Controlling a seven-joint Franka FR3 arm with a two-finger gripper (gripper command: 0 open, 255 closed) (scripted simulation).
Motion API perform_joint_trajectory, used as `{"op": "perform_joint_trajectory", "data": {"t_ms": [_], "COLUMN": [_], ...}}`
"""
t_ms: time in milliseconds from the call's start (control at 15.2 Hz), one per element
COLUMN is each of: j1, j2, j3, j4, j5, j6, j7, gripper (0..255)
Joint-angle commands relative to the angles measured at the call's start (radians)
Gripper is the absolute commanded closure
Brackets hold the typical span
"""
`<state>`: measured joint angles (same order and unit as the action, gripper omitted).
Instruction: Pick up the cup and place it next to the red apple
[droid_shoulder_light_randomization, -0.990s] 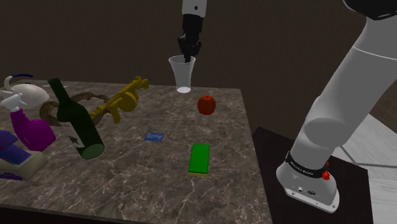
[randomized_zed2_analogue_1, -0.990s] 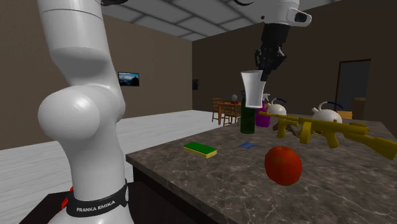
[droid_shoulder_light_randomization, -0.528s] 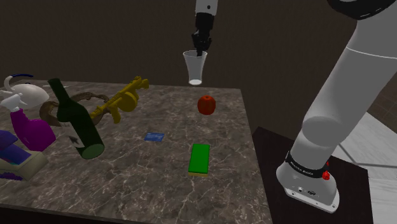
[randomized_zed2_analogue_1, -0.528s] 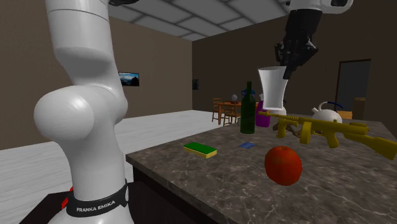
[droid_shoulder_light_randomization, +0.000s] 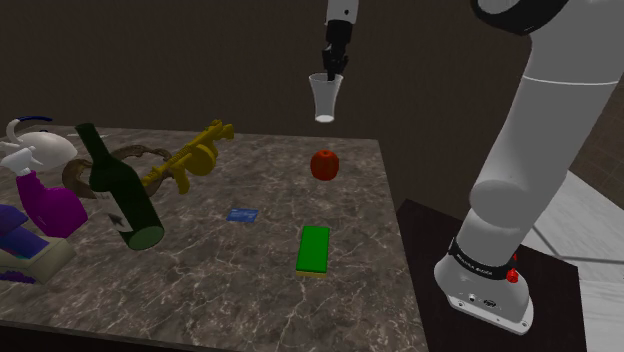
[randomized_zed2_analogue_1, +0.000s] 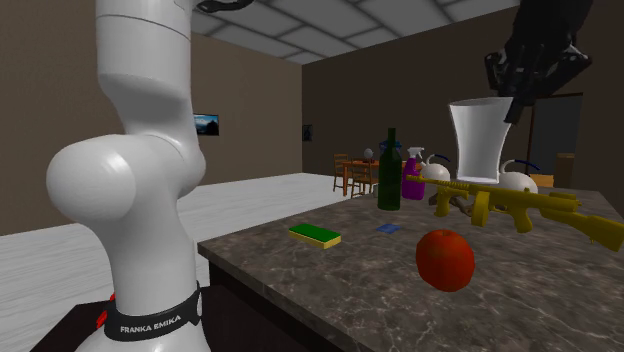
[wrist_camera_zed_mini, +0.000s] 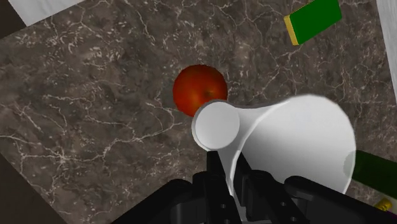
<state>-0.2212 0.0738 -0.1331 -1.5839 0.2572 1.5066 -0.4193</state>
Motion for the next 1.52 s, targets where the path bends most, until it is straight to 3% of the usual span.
{"op": "perform_joint_trajectory", "data": {"t_ms": [0,528,1452], "j1": [-0.025,-0.140,-0.120], "j2": [0.051,0.267,0.228], "j3": [-0.020,-0.078,-0.077], "j4": [0.070,0.373,0.129], "j5": [0.002,0.029,0.017], "j6": [-0.030,-0.156,0.046], "j7": [-0.039,-0.176,-0.214], "gripper": [255,255,255]}}
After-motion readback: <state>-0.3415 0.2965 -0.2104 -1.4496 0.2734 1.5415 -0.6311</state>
